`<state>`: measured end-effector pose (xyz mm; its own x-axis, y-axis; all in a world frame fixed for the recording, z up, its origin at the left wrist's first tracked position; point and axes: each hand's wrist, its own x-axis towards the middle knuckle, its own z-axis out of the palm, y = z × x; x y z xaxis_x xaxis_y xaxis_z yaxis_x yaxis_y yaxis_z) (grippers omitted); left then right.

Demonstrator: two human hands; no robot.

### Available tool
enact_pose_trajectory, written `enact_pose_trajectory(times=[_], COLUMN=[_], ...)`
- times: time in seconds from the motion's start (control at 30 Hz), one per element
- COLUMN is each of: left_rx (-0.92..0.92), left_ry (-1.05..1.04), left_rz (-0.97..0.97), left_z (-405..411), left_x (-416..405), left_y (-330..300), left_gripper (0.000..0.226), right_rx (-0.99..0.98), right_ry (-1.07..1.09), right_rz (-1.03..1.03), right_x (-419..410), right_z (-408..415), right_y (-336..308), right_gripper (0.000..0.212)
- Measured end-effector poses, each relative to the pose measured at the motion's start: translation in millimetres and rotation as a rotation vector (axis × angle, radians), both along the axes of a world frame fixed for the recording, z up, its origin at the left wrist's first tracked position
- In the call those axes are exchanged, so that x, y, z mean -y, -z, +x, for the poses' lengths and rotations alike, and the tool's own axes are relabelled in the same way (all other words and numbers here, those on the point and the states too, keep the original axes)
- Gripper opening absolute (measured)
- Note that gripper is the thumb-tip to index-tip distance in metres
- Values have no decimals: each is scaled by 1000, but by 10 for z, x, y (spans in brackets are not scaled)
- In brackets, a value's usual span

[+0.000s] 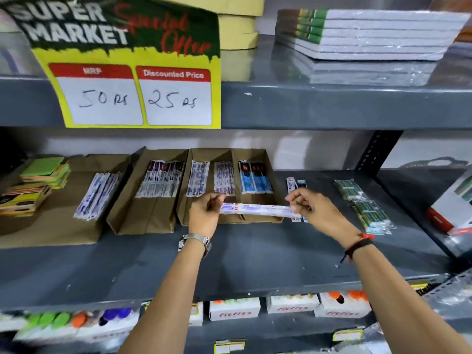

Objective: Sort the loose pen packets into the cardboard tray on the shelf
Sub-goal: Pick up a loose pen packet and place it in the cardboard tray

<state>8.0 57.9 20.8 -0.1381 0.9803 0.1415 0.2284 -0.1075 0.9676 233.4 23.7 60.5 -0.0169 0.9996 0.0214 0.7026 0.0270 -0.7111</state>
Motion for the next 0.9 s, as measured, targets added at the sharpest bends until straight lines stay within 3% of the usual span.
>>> enact_pose_trajectory(times=[0.07,0.17,0.23,0.33,0.43,0.53,0.7,0.9], left_rx=[27,-55,-338,-781,-931,-918,-951,-928], left_ry=[-29,-75,-96,122,242,254,247,233], left_rz=[2,40,52,-7,-38,-14,-16,-23], left_z=[-35,-157,-294,-451,-515,-546,-564,-570], left_x=[6,101,182,240,223,193,169,183], left_y=[21,135,329,646,860,914,951,941], left_gripper=[22,70,65,74,74,84,87,87], right_rx=[-116,-272,-455,-714,-820,-743,-427,-298], right_ry=[-113,-80,36,147,191,206,225,238], right_rz=[-122,-177,-158,-175,-183,-151,-131,-180], right_x=[54,70,7,-195,-439,-709,-1143,-1326], right_z=[6,-45,-133,-401,-835,-1287,-1636,-1715], right_y=[14,110,182,244,254,249,469,566], right_gripper=[32,38,38,25,27,26,28,28])
